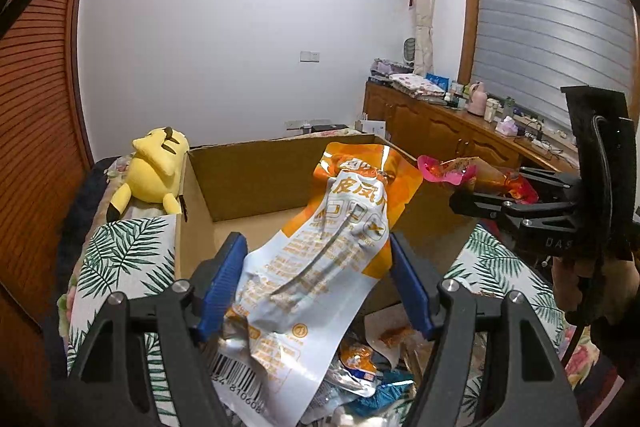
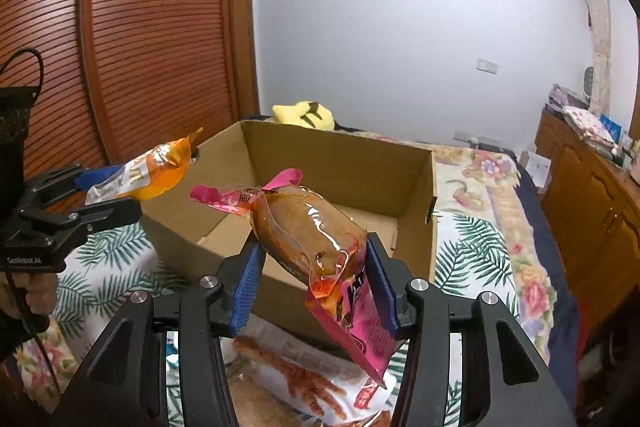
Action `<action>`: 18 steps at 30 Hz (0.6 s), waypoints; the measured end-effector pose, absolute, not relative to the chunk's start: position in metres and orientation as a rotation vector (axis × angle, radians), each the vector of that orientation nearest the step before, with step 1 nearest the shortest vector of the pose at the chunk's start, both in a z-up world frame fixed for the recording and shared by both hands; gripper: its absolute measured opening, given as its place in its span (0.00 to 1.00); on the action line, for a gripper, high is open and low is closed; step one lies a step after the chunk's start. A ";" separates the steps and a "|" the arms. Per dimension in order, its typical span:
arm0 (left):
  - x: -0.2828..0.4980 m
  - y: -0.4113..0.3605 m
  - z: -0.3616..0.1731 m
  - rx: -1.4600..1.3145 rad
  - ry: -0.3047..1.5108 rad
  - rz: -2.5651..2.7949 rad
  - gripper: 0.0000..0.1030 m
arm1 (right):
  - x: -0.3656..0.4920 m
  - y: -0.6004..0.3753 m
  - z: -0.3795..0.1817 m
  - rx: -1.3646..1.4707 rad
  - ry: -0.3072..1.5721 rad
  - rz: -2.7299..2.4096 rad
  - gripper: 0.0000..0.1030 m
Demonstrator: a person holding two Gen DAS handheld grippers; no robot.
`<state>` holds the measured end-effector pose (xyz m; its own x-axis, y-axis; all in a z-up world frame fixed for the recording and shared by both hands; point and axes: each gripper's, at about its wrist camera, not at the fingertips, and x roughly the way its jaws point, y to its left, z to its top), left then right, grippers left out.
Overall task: Organize snacks
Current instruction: 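Lift both packs over the box and open both tools to drop them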
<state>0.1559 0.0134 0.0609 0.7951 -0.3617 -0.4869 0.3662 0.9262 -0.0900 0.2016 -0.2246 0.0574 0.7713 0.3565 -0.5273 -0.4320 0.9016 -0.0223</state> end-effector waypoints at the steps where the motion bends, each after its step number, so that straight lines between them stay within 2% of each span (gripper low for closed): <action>1: 0.159 0.012 0.061 0.011 0.524 -0.385 0.69 | 0.206 -0.223 0.056 -0.149 0.547 0.422 0.49; 15: 0.191 -0.007 0.048 0.010 0.581 -0.337 0.71 | 0.233 -0.208 0.036 -0.152 0.605 0.380 0.49; 17: 0.194 -0.011 0.048 0.020 0.583 -0.346 0.62 | 0.235 -0.208 0.033 -0.151 0.613 0.380 0.50; 18: 0.197 -0.013 0.049 0.023 0.584 -0.340 0.63 | 0.237 -0.207 0.032 -0.152 0.616 0.376 0.50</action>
<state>0.1966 -0.0127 0.0489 0.7800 -0.3084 -0.5445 0.3214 0.9440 -0.0742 0.2366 -0.2072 0.0324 0.7513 0.2979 -0.5889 -0.3872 0.9216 -0.0278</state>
